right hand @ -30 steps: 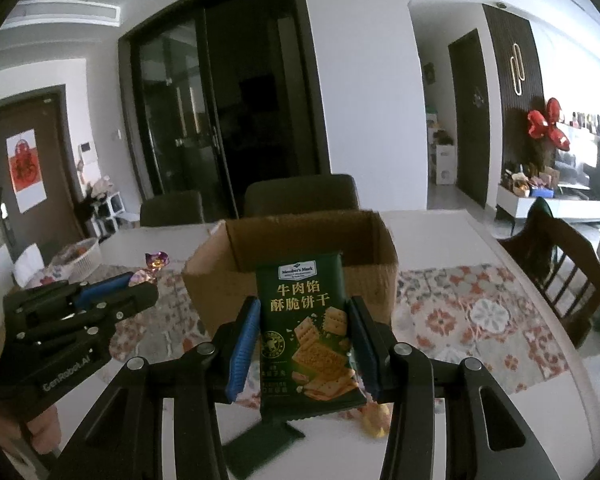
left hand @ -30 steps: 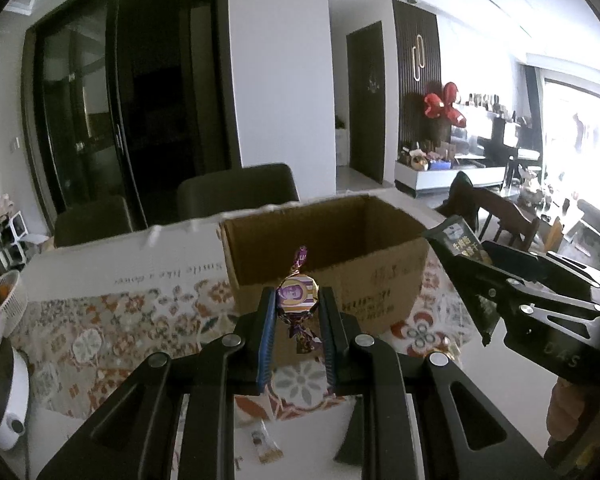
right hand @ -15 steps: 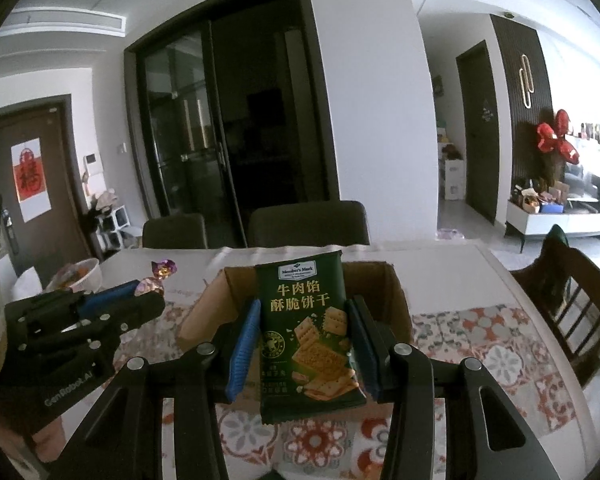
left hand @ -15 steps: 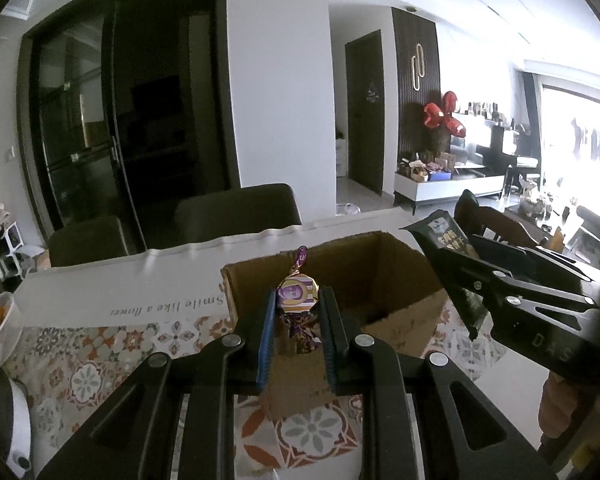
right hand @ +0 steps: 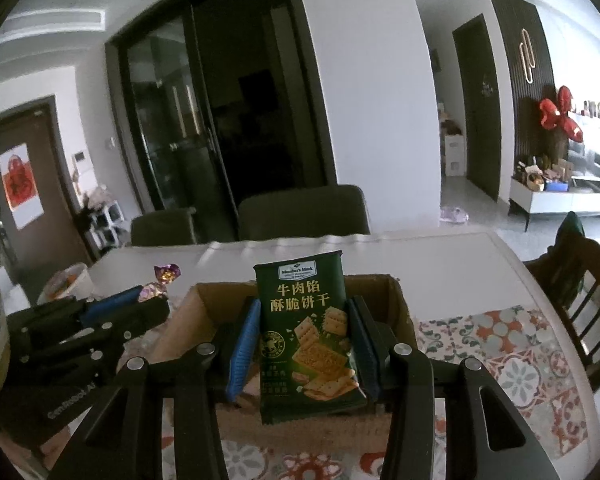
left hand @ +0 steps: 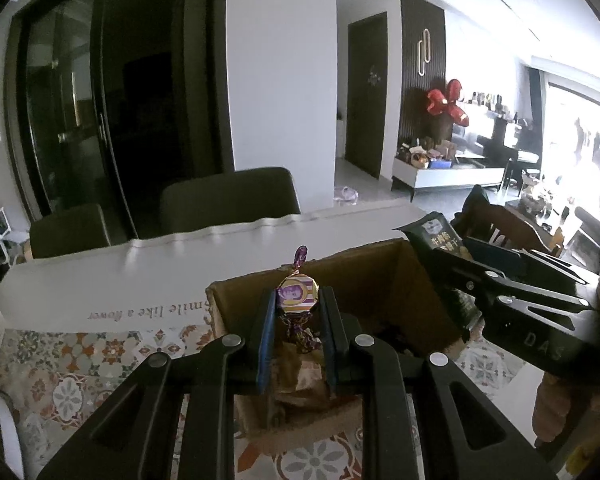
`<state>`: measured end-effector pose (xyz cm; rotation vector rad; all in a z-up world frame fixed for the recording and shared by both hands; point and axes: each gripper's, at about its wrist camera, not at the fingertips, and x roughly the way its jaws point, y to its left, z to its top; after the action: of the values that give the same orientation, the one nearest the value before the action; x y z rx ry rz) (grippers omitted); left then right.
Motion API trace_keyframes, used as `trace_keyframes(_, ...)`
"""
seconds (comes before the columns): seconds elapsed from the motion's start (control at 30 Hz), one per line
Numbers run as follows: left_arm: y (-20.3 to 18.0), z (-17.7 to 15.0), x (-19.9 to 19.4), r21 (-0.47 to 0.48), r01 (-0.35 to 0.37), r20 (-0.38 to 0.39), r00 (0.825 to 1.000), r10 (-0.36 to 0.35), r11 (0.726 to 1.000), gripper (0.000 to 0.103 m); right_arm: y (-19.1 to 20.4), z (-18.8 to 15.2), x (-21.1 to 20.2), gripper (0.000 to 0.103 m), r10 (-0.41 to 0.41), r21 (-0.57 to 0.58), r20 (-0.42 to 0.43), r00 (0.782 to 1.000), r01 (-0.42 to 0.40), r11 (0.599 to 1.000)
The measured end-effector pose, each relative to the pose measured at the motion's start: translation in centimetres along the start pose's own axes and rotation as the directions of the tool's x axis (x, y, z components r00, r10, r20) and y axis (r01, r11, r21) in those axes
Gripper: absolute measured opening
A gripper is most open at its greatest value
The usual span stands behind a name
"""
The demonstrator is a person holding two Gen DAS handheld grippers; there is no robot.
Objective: Organize snacks
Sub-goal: 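Carry both held snacks into the cardboard box and open both tools, then withdraw both tools from the box toward the remaining snacks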
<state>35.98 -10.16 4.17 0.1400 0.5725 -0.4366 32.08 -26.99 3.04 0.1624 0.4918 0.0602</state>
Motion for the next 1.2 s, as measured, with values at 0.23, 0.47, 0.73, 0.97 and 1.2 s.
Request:
trace_keyframes(0.23,0.2,0.1,2.7,-0.006,0.004,-0.060,0.998,-0.004,1.000,0.022,-0.5,0.4,3.0,0.046,-0.016,0.009,-0.062,0.998,0.017,1.000)
trace_keyframes(0.47,0.6,-0.5,2.6,-0.018,-0.034,-0.072,0.997,0.032,0.999,0.052,-1.3,0.1,3.9,0.066,-0.044,0.046,-0.084,0.996,0.048,0.998)
trace_keyframes(0.73,0.8,-1.4,-0.8,-0.015,-0.069,-0.022,0.997,0.069,0.997,0.071,-0.6,-0.9,1.5,0.066,-0.083,0.044,-0.054,0.995,0.085,0.995)
trace_keyframes(0.97,1.3,-2.5,-4.5,-0.014,-0.095,0.022,0.995,0.095,0.995,0.078,1.0,-1.8,-2.0,0.074,-0.096,0.052,-0.006,0.995,0.096,0.994)
trace_keyframes(1.2,2.0,-4.3,-7.5,-0.036,-0.116,0.038,0.992,0.117,0.993,0.078,2.5,-3.2,-4.5,0.074,-0.089,0.071,0.017,0.996,0.087,0.994)
